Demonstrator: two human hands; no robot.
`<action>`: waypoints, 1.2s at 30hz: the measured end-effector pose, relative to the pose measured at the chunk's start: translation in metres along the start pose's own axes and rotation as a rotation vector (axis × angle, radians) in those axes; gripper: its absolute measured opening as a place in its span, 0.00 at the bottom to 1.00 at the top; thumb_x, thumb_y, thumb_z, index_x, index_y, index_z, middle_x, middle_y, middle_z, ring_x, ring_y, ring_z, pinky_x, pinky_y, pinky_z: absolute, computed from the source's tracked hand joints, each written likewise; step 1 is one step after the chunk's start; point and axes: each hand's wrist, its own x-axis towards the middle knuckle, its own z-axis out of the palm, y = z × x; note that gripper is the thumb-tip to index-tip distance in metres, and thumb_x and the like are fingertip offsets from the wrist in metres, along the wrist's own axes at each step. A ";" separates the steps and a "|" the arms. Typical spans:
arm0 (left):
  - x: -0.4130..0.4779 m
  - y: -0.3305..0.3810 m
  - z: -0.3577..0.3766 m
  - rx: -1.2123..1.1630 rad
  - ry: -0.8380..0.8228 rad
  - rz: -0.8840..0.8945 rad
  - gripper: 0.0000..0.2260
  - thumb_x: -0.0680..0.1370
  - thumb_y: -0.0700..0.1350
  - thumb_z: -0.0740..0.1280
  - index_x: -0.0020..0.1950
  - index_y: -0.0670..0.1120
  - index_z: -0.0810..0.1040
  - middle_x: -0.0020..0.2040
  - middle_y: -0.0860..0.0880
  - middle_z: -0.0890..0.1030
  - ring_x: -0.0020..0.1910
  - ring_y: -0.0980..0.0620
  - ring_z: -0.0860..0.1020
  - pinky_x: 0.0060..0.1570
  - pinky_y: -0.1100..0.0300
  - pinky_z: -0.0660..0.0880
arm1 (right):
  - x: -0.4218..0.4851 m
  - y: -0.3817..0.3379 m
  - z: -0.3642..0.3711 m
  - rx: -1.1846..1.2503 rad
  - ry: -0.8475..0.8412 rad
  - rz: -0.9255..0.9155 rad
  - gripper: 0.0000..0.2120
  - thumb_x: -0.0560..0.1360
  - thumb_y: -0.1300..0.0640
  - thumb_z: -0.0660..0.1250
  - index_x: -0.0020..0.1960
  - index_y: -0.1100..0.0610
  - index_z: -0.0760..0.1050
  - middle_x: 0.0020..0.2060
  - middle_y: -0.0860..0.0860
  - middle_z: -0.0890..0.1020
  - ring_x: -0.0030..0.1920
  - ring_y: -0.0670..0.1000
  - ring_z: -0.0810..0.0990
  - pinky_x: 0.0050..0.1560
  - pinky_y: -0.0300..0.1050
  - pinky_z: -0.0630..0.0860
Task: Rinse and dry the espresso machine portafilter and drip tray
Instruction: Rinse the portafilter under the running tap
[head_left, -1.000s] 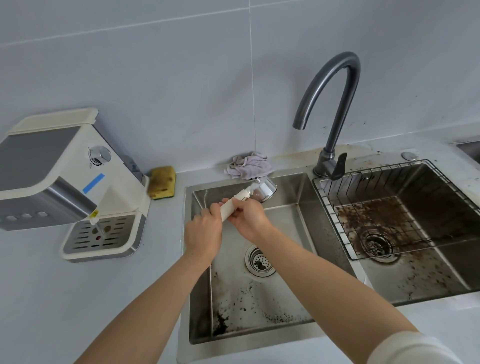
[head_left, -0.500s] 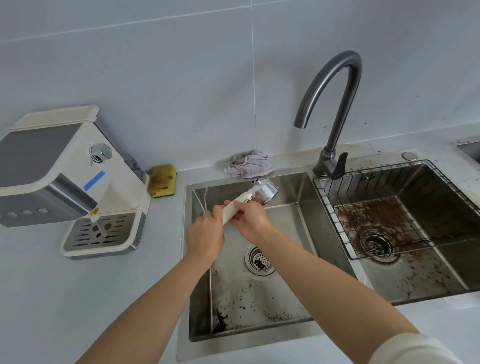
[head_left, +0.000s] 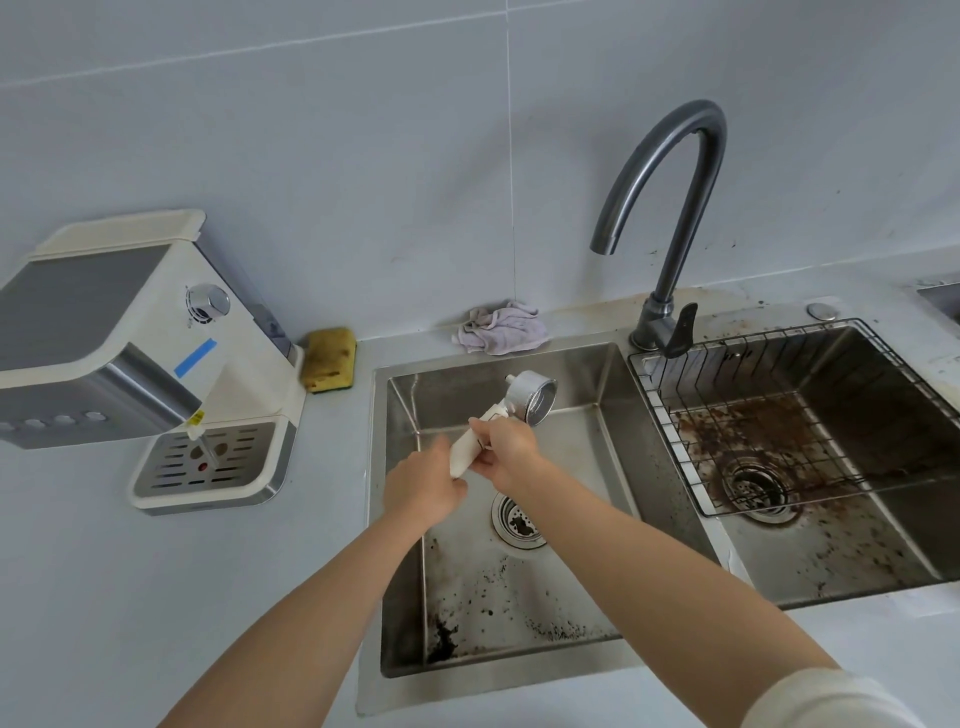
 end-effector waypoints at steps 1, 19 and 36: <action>0.000 0.000 0.000 -0.037 -0.016 -0.012 0.16 0.73 0.42 0.63 0.60 0.45 0.69 0.47 0.45 0.80 0.41 0.46 0.78 0.35 0.58 0.71 | 0.000 0.000 0.000 -0.017 -0.001 0.001 0.07 0.75 0.67 0.64 0.49 0.59 0.69 0.37 0.53 0.74 0.49 0.56 0.74 0.50 0.52 0.75; -0.015 0.005 -0.016 -1.207 -0.577 -0.334 0.04 0.72 0.35 0.60 0.39 0.42 0.70 0.28 0.47 0.73 0.19 0.55 0.69 0.21 0.66 0.68 | -0.001 0.002 -0.010 -0.149 -0.060 -0.013 0.12 0.72 0.65 0.67 0.53 0.57 0.70 0.38 0.54 0.76 0.36 0.52 0.75 0.33 0.44 0.72; -0.018 0.014 -0.010 -0.900 -0.346 -0.224 0.08 0.73 0.37 0.65 0.47 0.49 0.72 0.35 0.47 0.76 0.26 0.53 0.77 0.26 0.64 0.73 | 0.005 0.002 -0.012 -0.285 -0.024 -0.134 0.11 0.71 0.65 0.68 0.51 0.58 0.71 0.40 0.54 0.78 0.42 0.53 0.77 0.42 0.46 0.76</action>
